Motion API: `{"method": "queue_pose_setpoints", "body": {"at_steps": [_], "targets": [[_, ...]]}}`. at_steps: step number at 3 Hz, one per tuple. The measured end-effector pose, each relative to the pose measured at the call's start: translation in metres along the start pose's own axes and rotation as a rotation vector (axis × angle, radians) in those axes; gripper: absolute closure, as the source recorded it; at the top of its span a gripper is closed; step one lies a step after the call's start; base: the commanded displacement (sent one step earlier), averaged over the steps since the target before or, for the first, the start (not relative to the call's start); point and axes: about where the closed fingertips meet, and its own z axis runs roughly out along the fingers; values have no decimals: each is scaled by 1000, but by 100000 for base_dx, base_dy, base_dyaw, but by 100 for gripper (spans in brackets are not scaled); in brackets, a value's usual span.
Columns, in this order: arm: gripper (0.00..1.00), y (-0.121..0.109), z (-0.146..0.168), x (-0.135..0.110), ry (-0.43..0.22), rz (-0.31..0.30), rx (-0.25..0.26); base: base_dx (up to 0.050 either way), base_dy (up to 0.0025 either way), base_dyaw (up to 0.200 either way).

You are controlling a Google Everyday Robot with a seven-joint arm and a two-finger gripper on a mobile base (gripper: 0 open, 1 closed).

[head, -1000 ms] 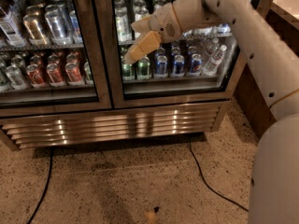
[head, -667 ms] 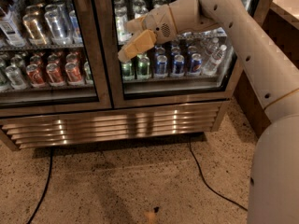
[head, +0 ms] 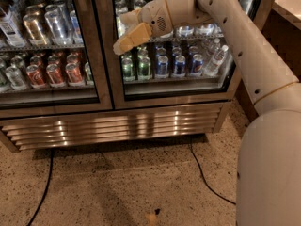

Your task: Open right fridge door

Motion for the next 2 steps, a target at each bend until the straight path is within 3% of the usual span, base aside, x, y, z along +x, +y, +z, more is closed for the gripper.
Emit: {"method": "queue_pose_setpoints", "body": {"at_steps": [1,2], "targets": [[0,-1,6,4,-2,15,-11,0,0,0],[0,-29,2,-1,-11,25,38,0,0,0]]}}
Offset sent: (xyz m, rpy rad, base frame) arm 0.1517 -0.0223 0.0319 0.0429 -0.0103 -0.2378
